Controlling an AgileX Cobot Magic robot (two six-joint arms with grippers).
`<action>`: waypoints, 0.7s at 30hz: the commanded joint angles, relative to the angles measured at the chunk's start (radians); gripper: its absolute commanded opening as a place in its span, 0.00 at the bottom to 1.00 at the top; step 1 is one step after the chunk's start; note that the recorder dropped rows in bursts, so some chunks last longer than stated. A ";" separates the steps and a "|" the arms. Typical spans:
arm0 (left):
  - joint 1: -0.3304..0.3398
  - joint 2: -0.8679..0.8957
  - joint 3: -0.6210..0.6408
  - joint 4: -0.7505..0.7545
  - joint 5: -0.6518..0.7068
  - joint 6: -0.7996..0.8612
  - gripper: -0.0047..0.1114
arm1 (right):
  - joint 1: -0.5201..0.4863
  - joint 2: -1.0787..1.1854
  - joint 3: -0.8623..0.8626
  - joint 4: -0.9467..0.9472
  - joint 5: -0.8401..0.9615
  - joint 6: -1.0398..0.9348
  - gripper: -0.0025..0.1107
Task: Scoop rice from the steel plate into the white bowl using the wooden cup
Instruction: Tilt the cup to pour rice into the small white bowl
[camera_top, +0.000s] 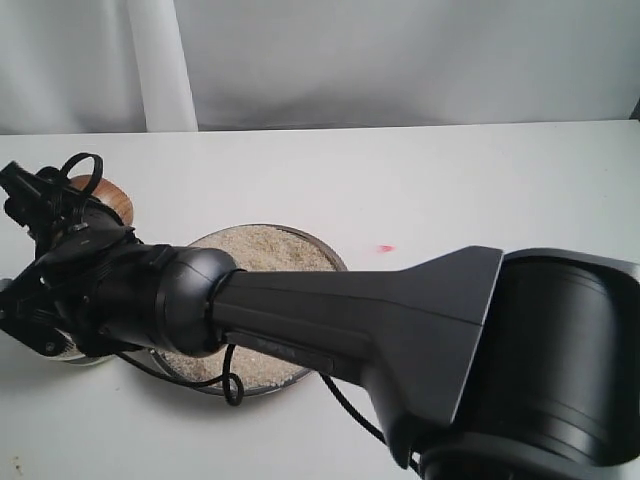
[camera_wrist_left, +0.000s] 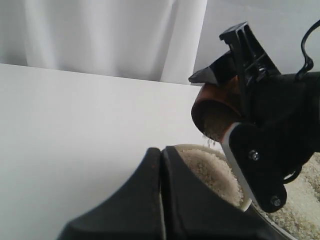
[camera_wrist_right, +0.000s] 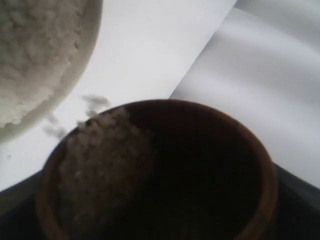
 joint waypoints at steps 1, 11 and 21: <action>-0.002 0.000 0.002 -0.001 -0.006 -0.004 0.04 | 0.010 0.010 -0.007 -0.002 -0.013 -0.060 0.02; -0.002 0.000 0.002 -0.001 -0.006 -0.004 0.04 | 0.010 0.014 -0.007 -0.029 -0.005 -0.140 0.02; -0.002 0.000 0.002 -0.001 -0.006 -0.004 0.04 | 0.010 0.014 -0.007 -0.149 0.010 -0.142 0.02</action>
